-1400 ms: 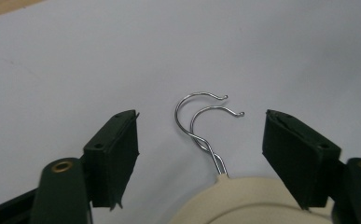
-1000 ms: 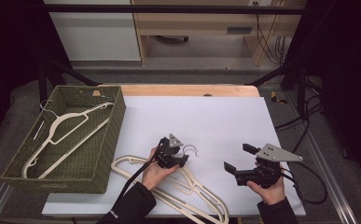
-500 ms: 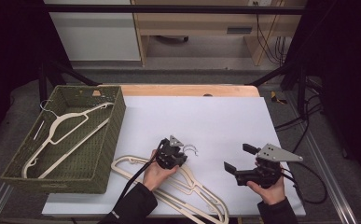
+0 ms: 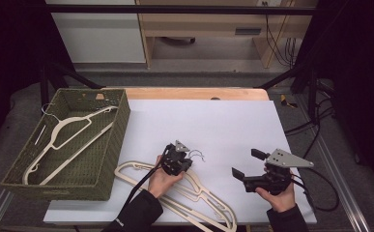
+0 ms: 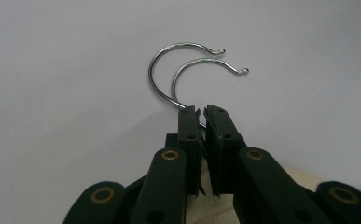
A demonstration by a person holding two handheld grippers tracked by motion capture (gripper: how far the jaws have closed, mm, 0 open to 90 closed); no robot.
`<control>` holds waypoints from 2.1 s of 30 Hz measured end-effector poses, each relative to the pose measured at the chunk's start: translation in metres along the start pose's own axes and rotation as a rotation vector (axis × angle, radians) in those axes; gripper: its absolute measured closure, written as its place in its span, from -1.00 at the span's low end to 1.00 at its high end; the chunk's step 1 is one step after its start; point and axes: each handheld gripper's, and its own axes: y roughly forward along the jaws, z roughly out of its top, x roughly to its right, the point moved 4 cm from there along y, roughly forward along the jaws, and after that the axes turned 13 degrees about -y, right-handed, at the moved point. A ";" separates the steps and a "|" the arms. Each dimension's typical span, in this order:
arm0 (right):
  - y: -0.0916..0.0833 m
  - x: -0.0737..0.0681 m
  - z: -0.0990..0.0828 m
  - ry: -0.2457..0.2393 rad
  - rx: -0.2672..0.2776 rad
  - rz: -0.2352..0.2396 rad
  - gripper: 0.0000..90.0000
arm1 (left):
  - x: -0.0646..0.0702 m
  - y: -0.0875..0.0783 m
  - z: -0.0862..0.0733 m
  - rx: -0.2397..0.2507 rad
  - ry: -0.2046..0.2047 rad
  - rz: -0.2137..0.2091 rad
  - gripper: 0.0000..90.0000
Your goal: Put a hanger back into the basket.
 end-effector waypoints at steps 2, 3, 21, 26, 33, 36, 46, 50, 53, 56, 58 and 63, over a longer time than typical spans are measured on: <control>0.000 0.000 0.000 0.001 0.000 0.001 -0.88 | 0.002 0.001 0.000 0.005 -0.008 0.011 0.87; 0.000 0.000 0.000 0.000 0.001 0.001 -0.88 | 0.003 0.001 0.000 0.006 -0.008 0.021 0.88; 0.028 -0.019 -0.011 0.012 -0.060 0.098 -0.82 | 0.009 -0.009 -0.001 0.051 -0.064 0.049 0.97; 0.039 -0.026 -0.016 0.021 -0.078 0.131 -0.79 | 0.016 -0.028 0.001 0.122 -0.017 0.047 0.97; 0.058 -0.042 -0.018 0.026 -0.108 0.191 -0.71 | 0.021 -0.049 0.002 0.162 0.019 0.019 0.97; 0.068 -0.049 -0.019 0.036 -0.123 0.222 -0.68 | 0.023 -0.056 0.002 0.176 0.028 0.013 0.97; 0.102 -0.072 -0.024 0.084 -0.191 0.303 -0.41 | 0.025 -0.063 0.002 0.193 0.052 0.012 0.97; 0.112 -0.078 -0.030 0.099 -0.229 0.329 -0.18 | 0.026 -0.063 0.001 0.193 0.054 0.011 0.97; 0.118 -0.080 -0.034 0.117 -0.249 0.343 0.02 | 0.026 -0.064 0.001 0.198 0.053 0.008 0.97; 0.122 -0.081 -0.037 0.127 -0.255 0.369 0.20 | 0.026 -0.065 0.001 0.198 0.053 0.003 0.97; 0.124 -0.082 -0.037 0.141 -0.265 0.384 0.31 | 0.026 -0.065 0.001 0.198 0.055 0.002 0.97; 0.128 -0.083 -0.037 0.197 -0.270 0.442 0.60 | 0.027 -0.066 0.000 0.199 0.061 -0.001 0.97</control>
